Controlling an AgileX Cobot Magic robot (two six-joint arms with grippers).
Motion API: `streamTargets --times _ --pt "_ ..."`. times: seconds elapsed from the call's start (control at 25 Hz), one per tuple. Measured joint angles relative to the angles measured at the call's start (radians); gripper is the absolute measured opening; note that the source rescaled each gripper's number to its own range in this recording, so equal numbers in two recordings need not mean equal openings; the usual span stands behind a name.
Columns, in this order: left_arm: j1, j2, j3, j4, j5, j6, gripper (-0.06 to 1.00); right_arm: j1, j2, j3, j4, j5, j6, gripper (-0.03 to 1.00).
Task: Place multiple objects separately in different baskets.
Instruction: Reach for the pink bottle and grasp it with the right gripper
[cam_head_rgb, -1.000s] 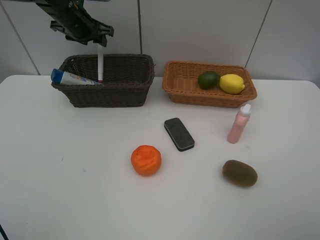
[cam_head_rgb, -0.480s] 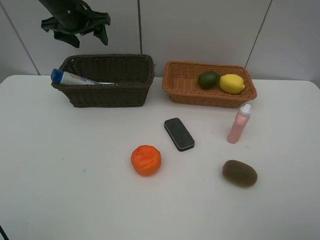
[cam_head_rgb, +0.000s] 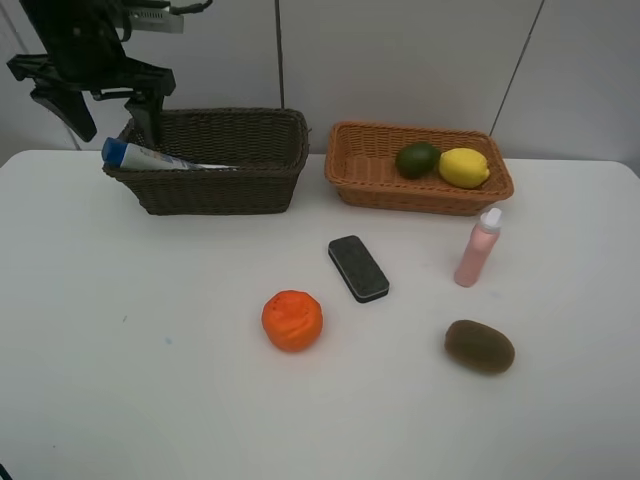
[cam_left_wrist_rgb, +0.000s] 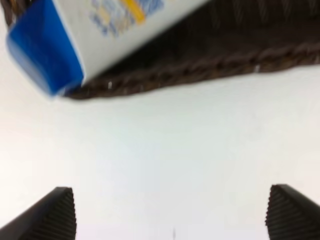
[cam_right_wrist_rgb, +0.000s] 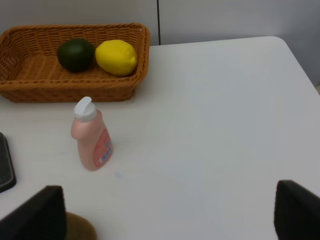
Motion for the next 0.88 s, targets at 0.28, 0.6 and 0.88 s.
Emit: streamTargets --times 0.28,0.6,0.88 --pt "0.045 -0.251 0.329 0.006 0.002 -0.054 1.0 0.0 0.0 0.0 0.0 0.0 0.0 0.98" --pt "0.043 -0.704 0.704 -0.001 0.003 -0.079 1.0 0.0 0.0 0.0 0.0 0.0 0.0 0.98" --pt "0.043 -1.166 0.916 -0.044 0.004 -0.047 1.0 0.0 0.0 0.0 0.0 0.0 0.0 0.98"
